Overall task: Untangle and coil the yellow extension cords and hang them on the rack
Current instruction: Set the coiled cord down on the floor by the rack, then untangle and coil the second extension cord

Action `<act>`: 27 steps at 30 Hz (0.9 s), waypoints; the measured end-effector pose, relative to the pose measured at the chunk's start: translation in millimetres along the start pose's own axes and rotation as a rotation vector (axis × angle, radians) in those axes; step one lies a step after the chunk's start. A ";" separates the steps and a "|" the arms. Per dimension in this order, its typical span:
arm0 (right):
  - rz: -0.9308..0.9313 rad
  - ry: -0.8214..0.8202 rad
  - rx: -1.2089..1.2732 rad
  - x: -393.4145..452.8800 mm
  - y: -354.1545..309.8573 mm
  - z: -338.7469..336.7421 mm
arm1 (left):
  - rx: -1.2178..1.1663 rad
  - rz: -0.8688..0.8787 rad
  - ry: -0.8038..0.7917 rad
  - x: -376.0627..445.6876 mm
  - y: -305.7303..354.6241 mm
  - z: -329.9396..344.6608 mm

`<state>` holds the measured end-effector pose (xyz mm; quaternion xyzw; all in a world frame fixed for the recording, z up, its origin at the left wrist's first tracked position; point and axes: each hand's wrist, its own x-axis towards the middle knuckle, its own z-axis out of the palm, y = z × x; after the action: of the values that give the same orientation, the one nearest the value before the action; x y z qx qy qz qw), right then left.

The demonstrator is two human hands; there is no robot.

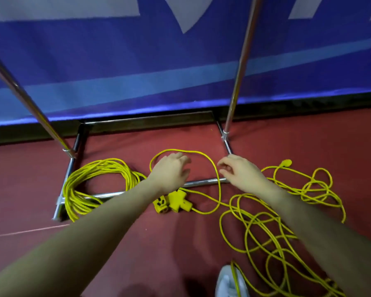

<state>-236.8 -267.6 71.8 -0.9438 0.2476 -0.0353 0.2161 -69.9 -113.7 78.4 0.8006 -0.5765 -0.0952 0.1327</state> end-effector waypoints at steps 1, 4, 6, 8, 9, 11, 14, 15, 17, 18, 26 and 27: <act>0.006 -0.023 0.014 -1.0 10.0 13.4 | -0.029 -0.016 -0.017 -1.3 -1.3 17.9; 0.007 -0.099 0.063 2.3 30.4 57.0 | -0.042 -0.054 -0.085 -6.0 -6.6 70.9; -0.014 -0.165 0.106 6.2 36.3 85.7 | -0.024 -0.056 -0.146 -10.5 -8.5 102.7; -0.058 -0.238 0.079 7.7 40.1 112.6 | 0.054 -0.056 -0.225 -15.5 -10.8 129.6; -0.073 -0.269 0.049 6.0 41.7 124.4 | 0.113 -0.056 -0.268 -17.4 -13.0 140.2; -0.088 -0.326 -0.013 -2.3 45.1 145.9 | 0.210 -0.036 -0.338 -22.1 -18.6 154.8; -0.093 -0.329 -0.087 -19.8 49.4 170.4 | 0.263 0.000 -0.384 -29.1 -23.3 167.4; -0.091 -0.281 -0.068 -24.8 51.9 174.8 | 0.250 0.003 -0.355 -30.6 -23.9 171.3; -0.118 -0.196 -0.029 -29.4 57.1 174.3 | 0.215 0.016 -0.190 -30.7 -23.8 177.5; -0.129 -0.172 -0.018 -30.2 58.7 170.8 | 0.212 0.026 -0.086 -29.9 -24.1 179.9; -0.041 0.185 0.261 -20.2 37.1 127.7 | -0.098 0.031 0.192 -20.0 1.4 162.4; -0.050 0.221 0.272 -20.2 32.6 123.5 | -0.161 0.012 0.189 -21.1 7.0 158.0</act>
<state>-247.7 -235.2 -52.9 -0.9021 0.2391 -0.1777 0.3124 -131.1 -112.0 -68.9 0.7893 -0.5566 -0.0645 0.2510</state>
